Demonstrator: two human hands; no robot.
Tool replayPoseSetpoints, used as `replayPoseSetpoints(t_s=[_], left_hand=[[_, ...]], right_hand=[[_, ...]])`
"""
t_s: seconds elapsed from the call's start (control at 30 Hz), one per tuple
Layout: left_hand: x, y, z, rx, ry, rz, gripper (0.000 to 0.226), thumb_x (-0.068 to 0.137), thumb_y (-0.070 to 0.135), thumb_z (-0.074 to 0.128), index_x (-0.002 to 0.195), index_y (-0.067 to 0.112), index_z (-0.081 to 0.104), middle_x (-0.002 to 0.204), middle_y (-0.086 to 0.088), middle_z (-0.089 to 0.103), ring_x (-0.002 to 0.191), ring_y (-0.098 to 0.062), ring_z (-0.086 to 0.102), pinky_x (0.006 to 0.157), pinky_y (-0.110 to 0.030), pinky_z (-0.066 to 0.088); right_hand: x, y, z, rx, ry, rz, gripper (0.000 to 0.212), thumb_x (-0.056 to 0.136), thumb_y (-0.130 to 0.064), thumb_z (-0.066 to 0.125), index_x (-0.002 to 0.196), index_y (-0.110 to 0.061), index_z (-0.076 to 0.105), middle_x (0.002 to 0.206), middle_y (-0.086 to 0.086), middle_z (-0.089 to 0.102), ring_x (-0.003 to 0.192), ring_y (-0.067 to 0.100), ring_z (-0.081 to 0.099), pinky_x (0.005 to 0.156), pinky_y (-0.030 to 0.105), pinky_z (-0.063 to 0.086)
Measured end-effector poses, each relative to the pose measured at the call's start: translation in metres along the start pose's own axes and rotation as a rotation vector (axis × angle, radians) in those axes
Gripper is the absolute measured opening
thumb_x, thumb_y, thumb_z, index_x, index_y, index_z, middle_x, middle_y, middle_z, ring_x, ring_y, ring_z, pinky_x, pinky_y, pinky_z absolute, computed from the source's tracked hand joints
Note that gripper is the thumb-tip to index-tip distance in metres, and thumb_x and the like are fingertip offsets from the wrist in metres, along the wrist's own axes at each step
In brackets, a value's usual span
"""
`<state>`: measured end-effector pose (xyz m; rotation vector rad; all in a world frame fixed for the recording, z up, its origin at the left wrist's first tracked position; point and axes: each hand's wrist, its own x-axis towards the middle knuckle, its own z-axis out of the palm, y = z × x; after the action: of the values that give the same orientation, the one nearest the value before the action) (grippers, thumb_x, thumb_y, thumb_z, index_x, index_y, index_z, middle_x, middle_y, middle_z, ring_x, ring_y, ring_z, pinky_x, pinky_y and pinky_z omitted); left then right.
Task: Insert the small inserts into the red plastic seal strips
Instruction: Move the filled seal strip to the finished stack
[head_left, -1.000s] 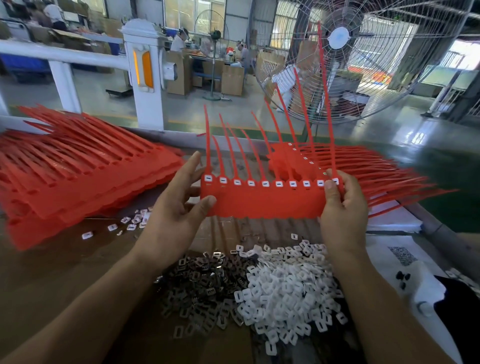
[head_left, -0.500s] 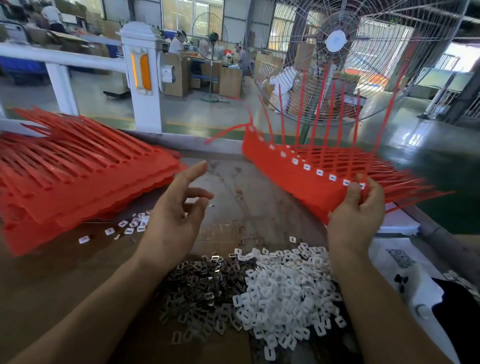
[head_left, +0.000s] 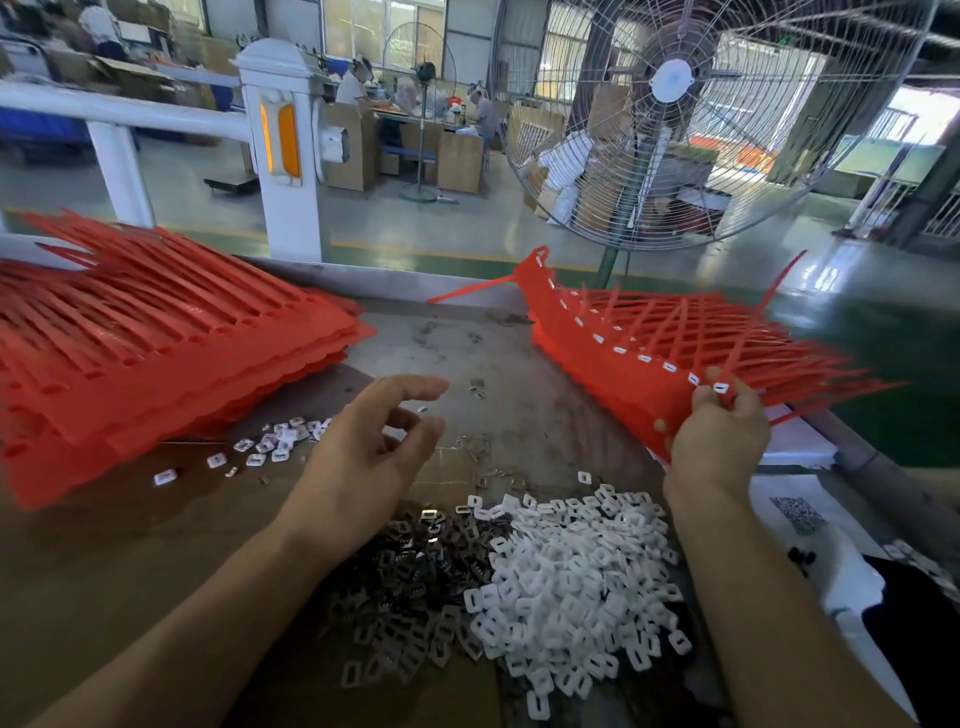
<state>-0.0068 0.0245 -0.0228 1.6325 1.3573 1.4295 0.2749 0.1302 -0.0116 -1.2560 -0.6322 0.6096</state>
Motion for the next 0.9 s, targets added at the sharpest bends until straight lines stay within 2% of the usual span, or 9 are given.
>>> replayPoseSetpoints(t_s=[0.13,0.33,0.47,0.57,0.6,0.67,0.73,0.83,0.9], left_hand=[[0.006,0.003,-0.001,-0.190,0.040,-0.125,0.039,0.090,0.040,0.066,0.127,0.026,0.064,0.111,0.007,0.071,0.081,-0.003,0.069,0.063,-0.020,0.054],[0.014,0.009,-0.004,-0.390,0.017,-0.289,0.059,0.084,0.052,0.068,0.132,0.019,0.061,0.123,0.004,0.069,0.092,-0.024,0.075,0.064,-0.040,0.060],[0.033,0.031,0.001,-0.367,-0.067,-0.317,0.062,0.080,0.057,0.069,0.127,0.017,0.064,0.128,0.004,0.064,0.090,-0.025,0.076,0.051,-0.029,0.053],[0.054,0.047,0.009,-0.333,-0.096,-0.295,0.043,0.095,0.038,0.066,0.126,0.009,0.065,0.124,-0.002,0.069,0.082,-0.028,0.075,0.048,-0.029,0.048],[0.059,0.051,0.013,-0.347,-0.092,-0.307,0.034,0.099,0.028,0.063,0.125,0.006,0.065,0.118,-0.005,0.072,0.077,-0.028,0.073,0.048,-0.029,0.047],[0.063,0.056,0.023,-0.366,-0.057,-0.311,0.024,0.103,0.009,0.055,0.123,-0.001,0.064,0.100,-0.010,0.074,0.065,-0.025,0.069,0.046,-0.028,0.045],[0.065,0.059,0.029,-0.370,0.011,-0.253,0.025,0.102,-0.002,0.048,0.122,-0.005,0.063,0.086,-0.012,0.070,0.059,-0.021,0.066,0.045,-0.026,0.046],[0.065,0.061,0.031,-0.389,0.067,-0.114,0.027,0.103,-0.005,0.045,0.120,0.001,0.065,0.079,-0.007,0.071,0.057,-0.016,0.067,0.047,-0.026,0.050],[0.064,0.063,0.031,-0.411,0.082,-0.075,0.026,0.103,-0.004,0.045,0.118,0.002,0.066,0.080,-0.009,0.072,0.057,-0.016,0.068,0.048,-0.028,0.051]], right_hand=[[-0.006,0.001,0.003,-0.009,-0.065,0.000,0.027,0.102,-0.011,0.054,0.112,-0.031,0.069,0.121,0.002,0.069,0.088,0.017,0.066,0.042,0.018,0.048],[-0.010,0.004,0.003,-0.008,-0.128,-0.049,0.027,0.103,-0.010,0.054,0.120,-0.024,0.070,0.119,0.004,0.070,0.083,0.016,0.065,0.042,0.019,0.048],[-0.012,0.005,0.003,-0.050,-0.147,-0.093,0.027,0.103,-0.010,0.054,0.115,-0.029,0.069,0.117,0.003,0.070,0.083,0.016,0.065,0.044,0.019,0.049],[-0.015,0.006,0.003,-0.118,-0.153,-0.148,0.026,0.103,-0.013,0.055,0.116,-0.030,0.070,0.120,0.000,0.069,0.102,0.018,0.068,0.079,0.038,0.063],[-0.017,0.006,0.002,-0.143,-0.157,-0.161,0.026,0.103,-0.014,0.055,0.119,-0.028,0.070,0.121,-0.002,0.068,0.110,0.020,0.066,0.094,0.047,0.059],[-0.020,0.005,-0.001,-0.162,-0.155,-0.178,0.027,0.103,-0.015,0.054,0.121,-0.028,0.069,0.122,-0.004,0.067,0.115,0.022,0.064,0.102,0.053,0.053],[-0.023,0.003,-0.002,-0.128,-0.143,-0.161,0.026,0.104,-0.016,0.053,0.120,-0.031,0.067,0.122,-0.004,0.068,0.114,0.025,0.066,0.093,0.054,0.058],[-0.025,0.001,-0.003,-0.056,-0.103,-0.141,0.025,0.105,-0.019,0.052,0.123,-0.030,0.066,0.121,-0.004,0.067,0.103,0.021,0.069,0.055,0.027,0.058],[-0.025,0.001,-0.003,-0.038,-0.091,-0.148,0.026,0.105,-0.019,0.052,0.125,-0.029,0.066,0.122,-0.004,0.066,0.098,0.016,0.068,0.048,0.020,0.052]])
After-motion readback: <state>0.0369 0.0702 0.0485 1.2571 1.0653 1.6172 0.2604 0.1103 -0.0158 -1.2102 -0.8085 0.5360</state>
